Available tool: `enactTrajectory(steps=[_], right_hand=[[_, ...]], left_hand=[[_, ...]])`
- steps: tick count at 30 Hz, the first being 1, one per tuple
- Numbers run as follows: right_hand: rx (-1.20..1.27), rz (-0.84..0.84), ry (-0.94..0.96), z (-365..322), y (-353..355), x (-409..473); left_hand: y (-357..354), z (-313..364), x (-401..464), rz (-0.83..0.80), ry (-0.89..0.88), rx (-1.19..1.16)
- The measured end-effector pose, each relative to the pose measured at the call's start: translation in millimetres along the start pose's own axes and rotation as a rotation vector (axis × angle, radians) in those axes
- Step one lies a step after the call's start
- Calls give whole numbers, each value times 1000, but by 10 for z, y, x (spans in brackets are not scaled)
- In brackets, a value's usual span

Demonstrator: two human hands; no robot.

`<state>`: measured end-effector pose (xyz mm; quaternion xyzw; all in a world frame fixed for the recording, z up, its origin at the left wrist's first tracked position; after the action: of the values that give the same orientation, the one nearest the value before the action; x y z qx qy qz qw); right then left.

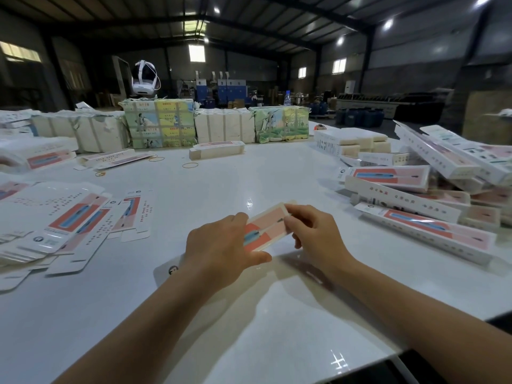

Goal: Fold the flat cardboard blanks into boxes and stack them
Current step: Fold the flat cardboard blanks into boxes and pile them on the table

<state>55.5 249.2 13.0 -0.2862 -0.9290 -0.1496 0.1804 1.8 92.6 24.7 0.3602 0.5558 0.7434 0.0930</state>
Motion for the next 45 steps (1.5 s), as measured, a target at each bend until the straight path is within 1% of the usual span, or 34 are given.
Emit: enactTrajectory(steps=[5,7,9,11,12,13,14,15,17,18,19,20,21,22,24,25,26,28,32,34,36,37,38,40,42,43,45], right_hand=[[106,-34,-105,45,-38,-9],[101,-48,-110,47,-48,-1],[1,-53,-48,4,-44,4],[-147,17,28,-45,36,27],[-200,69,32,-38,97,49],[-203,99,-4,-6,138,71],[-138,87,-98,81,154,94],[19,45,-224,183,126,97],[449,-99,-474,293,-49,53],[548,-150,-540,284,-119,24],[545,-178,-540,270,-140,14],[501,-170,-484,257,-120,23],[423,-138,-378,203,-82,35],[296,-98,-230,103,-31,39],[-58,-11,89,-166,41,-17],[-198,19,214,-267,23,-65],[-287,35,303,-327,-20,-119],[-369,53,378,-372,-101,-182],[-285,114,366,-434,-66,-162],[-317,103,417,-521,-116,-169],[-328,42,441,-577,-236,-151],[-284,5,410,-583,-288,-121],[-184,-32,329,-560,-316,-71],[154,-102,106,-465,-343,24],[435,-136,-46,-353,-368,44],[505,-132,-73,-308,-367,35],[515,-106,-61,-268,-348,-7]], left_hand=[[-9,48,8,39,3,44],[-15,47,18,46,10,46],[-23,30,28,41,20,32],[-29,0,32,29,26,4],[-30,-19,35,24,30,-14],[-28,-39,38,17,32,-30],[-29,-50,39,9,29,-38],[-32,-54,39,-1,19,-37],[-39,-55,35,-14,-7,-30],[-42,-57,34,-16,-14,-29],[-44,-60,32,-16,-19,-31],[-45,-61,31,-14,-21,-35],[-42,-61,32,-7,-22,-42],[-33,-56,37,9,-23,-51],[7,-37,48,73,-29,-54],[33,-21,51,113,-34,-35],[53,2,52,151,-42,-8],[68,59,43,208,-56,41],[99,79,56,260,-41,53],[160,93,53,312,-38,35],[271,129,30,397,-81,33],[317,120,21,435,-105,24],[347,84,16,467,-120,9],[381,-13,8,500,-150,-7],[404,-56,-17,552,-207,-6],[405,-54,-26,569,-237,-6],[393,-28,-32,575,-277,-13]])
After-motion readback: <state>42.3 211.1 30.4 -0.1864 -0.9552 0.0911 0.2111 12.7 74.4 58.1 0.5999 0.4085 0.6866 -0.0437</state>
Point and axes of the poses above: each hand's wrist, its own x-axis towards the middle knuckle, its own y-axis out of the back of the hand, z = x × y, the point moved 8 cm from there along x, towards the middle knuckle, and after that the axes turned 4 degrees about z, right-handed, at the moved point
